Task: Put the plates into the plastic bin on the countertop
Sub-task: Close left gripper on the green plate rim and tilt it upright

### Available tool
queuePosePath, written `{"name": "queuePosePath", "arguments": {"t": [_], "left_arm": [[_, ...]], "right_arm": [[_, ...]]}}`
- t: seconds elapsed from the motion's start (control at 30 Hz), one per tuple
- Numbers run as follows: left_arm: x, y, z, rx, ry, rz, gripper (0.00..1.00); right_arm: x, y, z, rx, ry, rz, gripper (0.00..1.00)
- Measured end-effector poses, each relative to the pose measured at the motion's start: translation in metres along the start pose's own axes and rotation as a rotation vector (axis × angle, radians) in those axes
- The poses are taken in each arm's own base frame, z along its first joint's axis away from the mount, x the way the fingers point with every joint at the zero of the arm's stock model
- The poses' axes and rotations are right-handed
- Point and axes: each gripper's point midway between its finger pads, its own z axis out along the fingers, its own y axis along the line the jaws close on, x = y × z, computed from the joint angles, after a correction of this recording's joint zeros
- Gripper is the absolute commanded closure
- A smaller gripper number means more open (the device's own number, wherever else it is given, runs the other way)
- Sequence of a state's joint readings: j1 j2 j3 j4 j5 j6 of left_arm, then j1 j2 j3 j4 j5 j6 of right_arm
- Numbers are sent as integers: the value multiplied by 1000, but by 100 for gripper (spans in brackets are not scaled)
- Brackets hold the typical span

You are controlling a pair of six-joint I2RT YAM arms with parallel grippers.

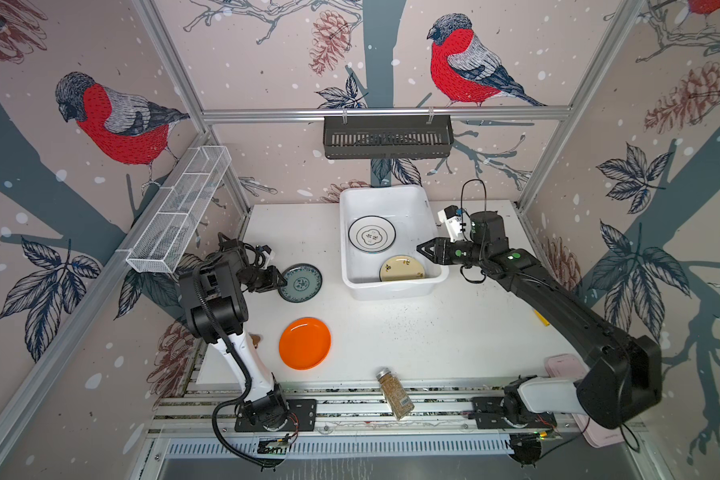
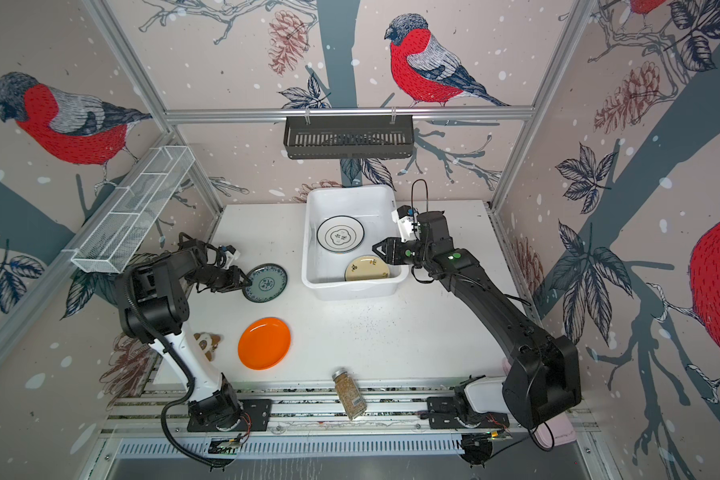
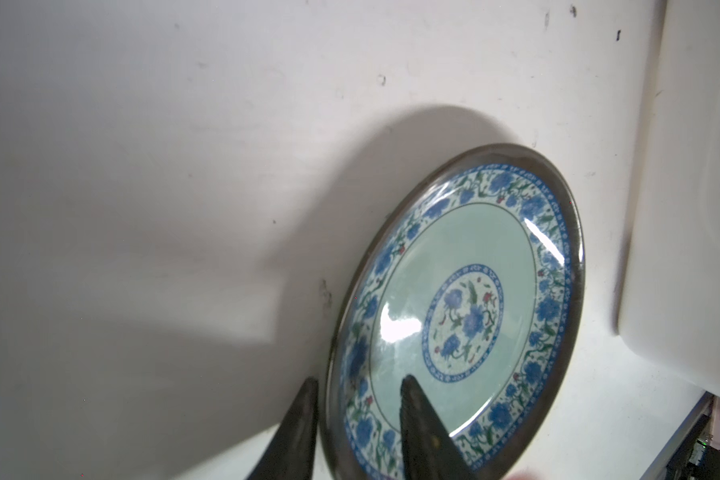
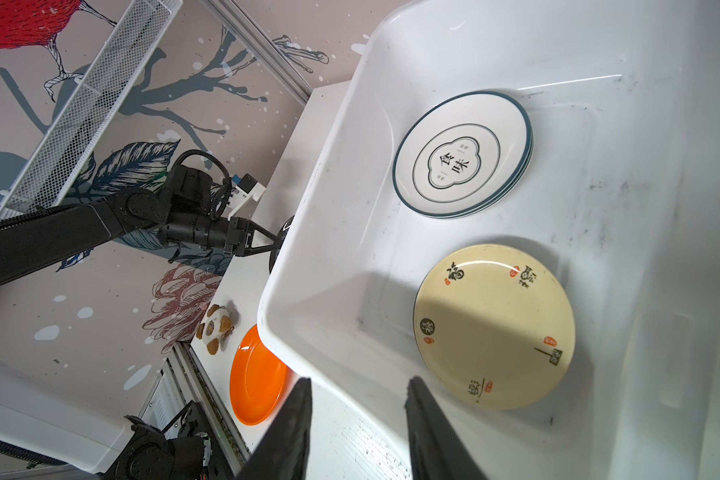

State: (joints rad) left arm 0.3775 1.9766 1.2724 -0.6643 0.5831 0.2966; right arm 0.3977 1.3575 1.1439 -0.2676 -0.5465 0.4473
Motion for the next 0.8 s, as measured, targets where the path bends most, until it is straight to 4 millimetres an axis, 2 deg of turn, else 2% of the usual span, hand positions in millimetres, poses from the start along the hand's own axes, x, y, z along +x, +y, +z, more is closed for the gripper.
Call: {"name": "queuePosePath", "arguments": {"t": [0.4, 0.73, 0.8], "left_arm": [[-3, -3, 5, 42, -5, -7, 79], [-4, -3, 8, 55, -13, -12, 83], [-5, -4, 8, 62, -17, -12, 86]], "right_arm": [[2, -1, 3, -5, 4, 21, 61], [0, -1, 3, -9, -3, 20, 62], [-1, -1, 4, -10, -5, 19, 62]]}}
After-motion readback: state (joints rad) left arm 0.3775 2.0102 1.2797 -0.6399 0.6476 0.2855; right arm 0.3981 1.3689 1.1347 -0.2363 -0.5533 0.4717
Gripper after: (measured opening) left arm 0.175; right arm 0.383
